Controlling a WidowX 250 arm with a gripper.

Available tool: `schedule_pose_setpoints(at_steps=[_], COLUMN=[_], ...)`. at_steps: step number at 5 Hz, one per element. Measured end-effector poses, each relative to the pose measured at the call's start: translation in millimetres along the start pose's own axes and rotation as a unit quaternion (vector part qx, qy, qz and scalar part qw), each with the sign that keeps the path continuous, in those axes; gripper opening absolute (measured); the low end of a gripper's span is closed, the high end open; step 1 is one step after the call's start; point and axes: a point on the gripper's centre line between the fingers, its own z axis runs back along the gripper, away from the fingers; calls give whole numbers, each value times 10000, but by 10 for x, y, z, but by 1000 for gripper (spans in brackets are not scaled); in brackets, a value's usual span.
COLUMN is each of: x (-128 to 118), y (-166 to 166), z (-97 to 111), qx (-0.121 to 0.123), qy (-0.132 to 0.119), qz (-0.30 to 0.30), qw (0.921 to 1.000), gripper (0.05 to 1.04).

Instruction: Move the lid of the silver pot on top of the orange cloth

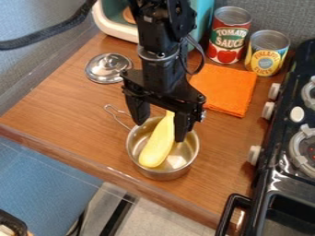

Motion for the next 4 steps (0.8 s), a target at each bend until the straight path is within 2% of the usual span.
schedule_pose_setpoints(at_steps=[1, 2, 4], x=[-22, 113, 563], y=[3, 174, 633], z=[-67, -60, -57], qx=[-1, 11, 29], qy=[138, 92, -48], qz=[-5, 255, 859], qw=[9999, 9996, 9963], gripper=[1001, 1001, 1001])
